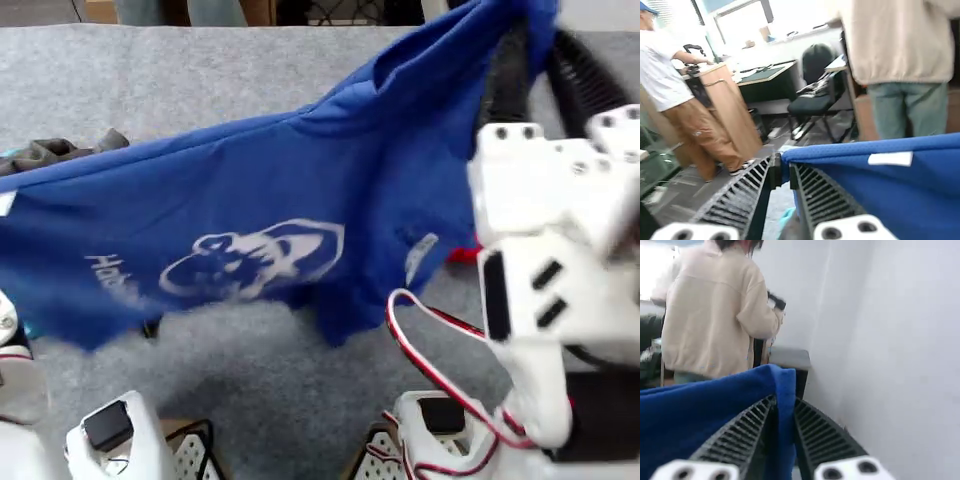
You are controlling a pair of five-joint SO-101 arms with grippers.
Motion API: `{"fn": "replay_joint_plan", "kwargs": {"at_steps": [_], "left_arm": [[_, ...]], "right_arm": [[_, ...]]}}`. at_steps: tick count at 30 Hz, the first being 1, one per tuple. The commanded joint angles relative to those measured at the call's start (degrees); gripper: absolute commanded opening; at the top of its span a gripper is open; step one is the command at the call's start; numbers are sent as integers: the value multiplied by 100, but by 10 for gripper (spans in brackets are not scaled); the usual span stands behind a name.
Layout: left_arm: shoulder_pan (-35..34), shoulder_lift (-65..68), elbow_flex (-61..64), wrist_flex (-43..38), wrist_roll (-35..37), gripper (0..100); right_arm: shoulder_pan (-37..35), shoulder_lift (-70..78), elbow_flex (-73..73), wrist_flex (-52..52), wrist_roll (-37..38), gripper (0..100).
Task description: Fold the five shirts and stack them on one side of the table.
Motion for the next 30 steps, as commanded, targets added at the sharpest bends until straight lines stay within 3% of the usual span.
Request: {"fn": "replay_joint_plan", "kwargs": {"at_steps": [1, 7, 12, 16, 20, 30], "left_arm": [[-145, 35, 418, 53, -440, 28], [-180, -9, 2141, 26, -949, 28], [-145, -9, 2334, -176, -554, 28], [-189, -9, 1675, -484, 123, 28], [-163, -9, 857, -141, 193, 28], [-189, -9, -1393, 1345, 35, 29]], "right_arm": [[-343, 40, 840, 791, 466, 15], [-651, -145, 2009, 2013, 651, 15], [-642, -462, 2281, 1204, 615, 15], [-651, -848, 2149, -237, 615, 14], [-651, -1112, 1675, -1160, 615, 14], [-659, -1147, -541, -1380, 642, 14]]}}
